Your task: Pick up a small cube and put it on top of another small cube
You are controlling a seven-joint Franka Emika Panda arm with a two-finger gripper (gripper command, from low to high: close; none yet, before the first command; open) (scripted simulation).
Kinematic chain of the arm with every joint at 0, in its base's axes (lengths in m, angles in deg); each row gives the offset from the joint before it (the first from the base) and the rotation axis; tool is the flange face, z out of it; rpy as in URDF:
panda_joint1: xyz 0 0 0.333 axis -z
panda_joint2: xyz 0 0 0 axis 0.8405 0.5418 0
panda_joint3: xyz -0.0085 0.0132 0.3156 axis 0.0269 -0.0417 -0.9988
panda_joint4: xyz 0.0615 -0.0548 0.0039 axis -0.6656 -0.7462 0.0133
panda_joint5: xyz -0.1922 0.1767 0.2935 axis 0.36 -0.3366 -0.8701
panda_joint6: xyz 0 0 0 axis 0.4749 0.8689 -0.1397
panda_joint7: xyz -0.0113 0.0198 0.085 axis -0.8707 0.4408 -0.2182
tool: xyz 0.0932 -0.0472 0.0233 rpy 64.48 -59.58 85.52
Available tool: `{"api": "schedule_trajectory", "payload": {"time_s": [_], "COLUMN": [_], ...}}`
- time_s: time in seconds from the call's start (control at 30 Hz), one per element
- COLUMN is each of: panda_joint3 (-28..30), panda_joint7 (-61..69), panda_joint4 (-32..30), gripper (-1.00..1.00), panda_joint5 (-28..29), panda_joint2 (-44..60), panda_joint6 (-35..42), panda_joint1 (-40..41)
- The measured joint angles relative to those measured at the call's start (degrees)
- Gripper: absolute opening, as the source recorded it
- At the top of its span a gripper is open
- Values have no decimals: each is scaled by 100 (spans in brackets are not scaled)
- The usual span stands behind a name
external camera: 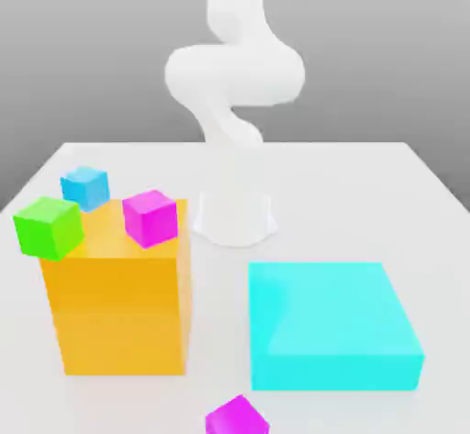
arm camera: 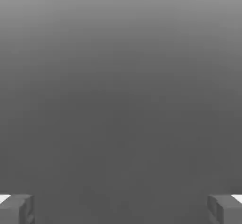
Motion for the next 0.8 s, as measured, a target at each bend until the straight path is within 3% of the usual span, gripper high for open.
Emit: {"api": "schedule_trajectory", "payload": {"time_s": [0.37, 0.63, 0.8], "panda_joint3": [663, 760, 732], "panda_joint7": [1749, 2922, 3454], "panda_joint4": [-89, -156, -209], "gripper": [0, 0, 0], "panda_joint5": [-623, -959, -882], "panda_joint2": [2328, 3983, 4975], "panda_joint6": [-697, -1203, -1551], "panda_joint1": [-716, -881, -853]}}
